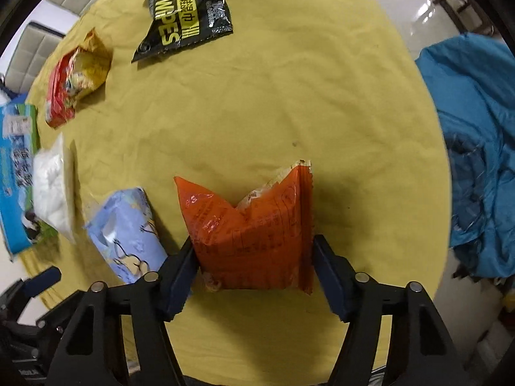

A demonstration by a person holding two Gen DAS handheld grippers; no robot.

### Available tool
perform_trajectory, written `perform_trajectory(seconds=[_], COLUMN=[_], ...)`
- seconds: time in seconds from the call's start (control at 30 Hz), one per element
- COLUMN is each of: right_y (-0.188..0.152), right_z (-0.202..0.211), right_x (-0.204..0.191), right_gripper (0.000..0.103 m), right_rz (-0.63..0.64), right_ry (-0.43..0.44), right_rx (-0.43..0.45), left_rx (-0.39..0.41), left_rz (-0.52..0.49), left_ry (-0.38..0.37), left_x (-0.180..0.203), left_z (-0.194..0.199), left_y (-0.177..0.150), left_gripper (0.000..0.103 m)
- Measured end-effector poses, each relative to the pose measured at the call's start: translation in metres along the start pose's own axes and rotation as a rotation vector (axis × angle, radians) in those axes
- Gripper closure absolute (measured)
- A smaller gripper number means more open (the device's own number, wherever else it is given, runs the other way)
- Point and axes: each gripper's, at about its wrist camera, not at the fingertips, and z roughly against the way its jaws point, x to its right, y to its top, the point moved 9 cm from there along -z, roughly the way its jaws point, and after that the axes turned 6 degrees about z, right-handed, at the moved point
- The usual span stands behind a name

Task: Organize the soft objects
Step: 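Grasp the blue cartoon tissue pack with the left tool while the right tool grasps the orange snack bag, then carry the blue pack with the left tool while the right tool carries the orange bag into the box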

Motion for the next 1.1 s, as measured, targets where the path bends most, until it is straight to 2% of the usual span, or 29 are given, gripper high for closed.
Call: perform_trajectory(seconds=[0.07,0.23,0.37,0.47,0.6,0.67,0.77,0.9,1.1], right_y=[-0.004,-0.015,-0.018,-0.018,-0.018,-0.015,-0.015,-0.017,-0.015], right_z=[0.003,0.011,0.010,0.012,0.009,0.008,0.007,0.004,-0.008], right_x=[0.005,0.031,0.050,0.064,0.074,0.072,0.070,0.059,0.057], right_gripper=[0.040,0.040,0.039,0.036,0.033,0.033,0.032,0.030,0.030], right_rz=[0.019,0.012,-0.048,-0.105,-0.143,-0.144,-0.137,-0.145,-0.171], right_ry=[-0.031,-0.130,-0.088,-0.024,0.021,0.025,0.017,0.024,0.038], right_rx=[0.000,0.017,0.009,0.006,0.001,-0.001,0.000,-0.009,-0.021], left_rx=[-0.019,-0.090,-0.160,-0.175,-0.162,-0.147,-0.107,-0.072,-0.061], left_rz=[0.003,0.041,0.079,0.077,0.023,-0.020,-0.086,-0.123,-0.102], left_ry=[-0.014,-0.065,-0.091,-0.066,0.003,0.051,0.104,0.150,0.141], left_x=[0.006,0.025,0.040,0.043,0.040,0.041,0.031,0.015,-0.001], left_z=[-0.003,-0.021,-0.050,-0.070,-0.089,-0.099,-0.098,-0.098,-0.102], left_y=[0.000,0.003,0.011,0.013,0.018,0.019,0.013,0.010,0.014], left_gripper=[0.000,0.000,0.000,0.000,0.001,0.013,0.025,0.027,0.027])
